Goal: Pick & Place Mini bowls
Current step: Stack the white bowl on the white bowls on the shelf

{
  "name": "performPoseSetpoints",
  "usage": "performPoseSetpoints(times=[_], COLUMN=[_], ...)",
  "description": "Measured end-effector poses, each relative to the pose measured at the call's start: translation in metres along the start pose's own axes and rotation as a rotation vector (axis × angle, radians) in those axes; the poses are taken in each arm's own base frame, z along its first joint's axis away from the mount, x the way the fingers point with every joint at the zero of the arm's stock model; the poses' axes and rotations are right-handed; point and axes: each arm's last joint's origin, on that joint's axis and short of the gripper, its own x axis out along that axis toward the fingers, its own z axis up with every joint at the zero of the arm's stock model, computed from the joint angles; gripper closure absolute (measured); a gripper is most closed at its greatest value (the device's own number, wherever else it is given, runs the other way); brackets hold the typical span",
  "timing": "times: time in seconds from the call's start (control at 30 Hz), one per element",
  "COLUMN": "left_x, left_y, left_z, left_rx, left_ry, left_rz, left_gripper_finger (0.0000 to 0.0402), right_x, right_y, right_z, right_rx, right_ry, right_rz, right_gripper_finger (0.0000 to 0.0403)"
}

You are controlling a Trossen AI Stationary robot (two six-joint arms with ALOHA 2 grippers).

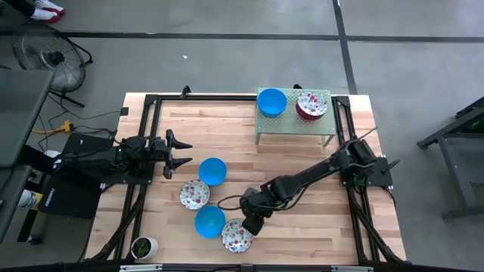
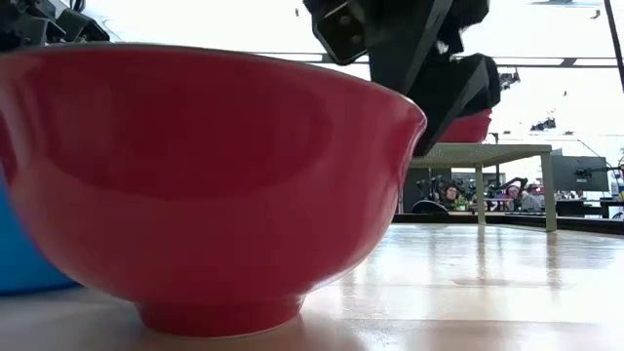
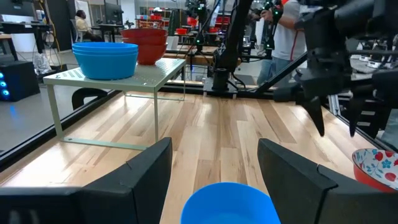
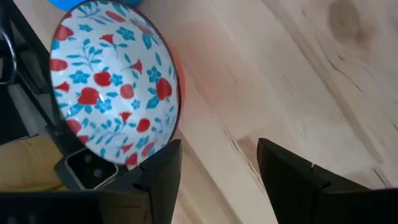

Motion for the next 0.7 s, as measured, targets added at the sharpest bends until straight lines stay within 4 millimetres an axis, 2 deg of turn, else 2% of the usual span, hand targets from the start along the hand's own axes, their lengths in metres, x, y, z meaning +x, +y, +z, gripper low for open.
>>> performPoseSetpoints(times=[0.47, 0.7], left_x=[0.0, 0.0], left_y=[0.0, 0.0], left_z=[0.0, 0.0], left_rx=[0.0, 0.0], left_ry=[0.0, 0.0], left_rz=[0.0, 0.0], left_gripper_finger=[0.0169, 0.0169], right_x=[0.033, 0.04], right_y=[0.005, 0.005], right_z=[0.004, 0.006], right_rx=[-0.023, -0.019], right_ry=[-0.029, -0.055], right_rz=[0.048, 0.048], right_gripper_finger=[0.0206, 0.0206])
